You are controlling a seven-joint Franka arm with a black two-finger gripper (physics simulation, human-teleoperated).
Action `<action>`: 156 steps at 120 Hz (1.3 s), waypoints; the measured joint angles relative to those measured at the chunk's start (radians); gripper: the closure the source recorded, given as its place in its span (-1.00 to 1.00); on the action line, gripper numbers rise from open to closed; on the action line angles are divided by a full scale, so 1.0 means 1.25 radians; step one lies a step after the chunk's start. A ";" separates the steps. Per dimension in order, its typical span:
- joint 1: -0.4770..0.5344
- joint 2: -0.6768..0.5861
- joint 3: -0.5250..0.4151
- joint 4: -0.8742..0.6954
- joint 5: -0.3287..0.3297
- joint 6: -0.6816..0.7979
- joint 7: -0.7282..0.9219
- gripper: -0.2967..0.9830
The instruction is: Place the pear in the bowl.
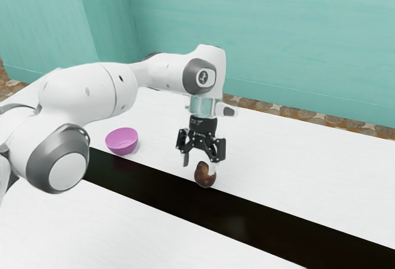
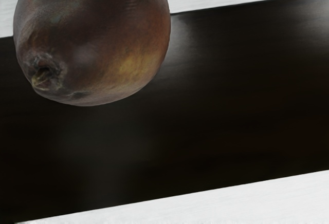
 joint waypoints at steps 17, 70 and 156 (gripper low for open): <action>0.004 0.007 0.021 0.018 -0.002 -0.022 -0.019 -0.53; 0.008 0.132 0.040 0.127 -0.017 0.051 -0.019 -0.54; 0.002 0.189 0.042 0.130 -0.046 0.072 -0.008 -0.48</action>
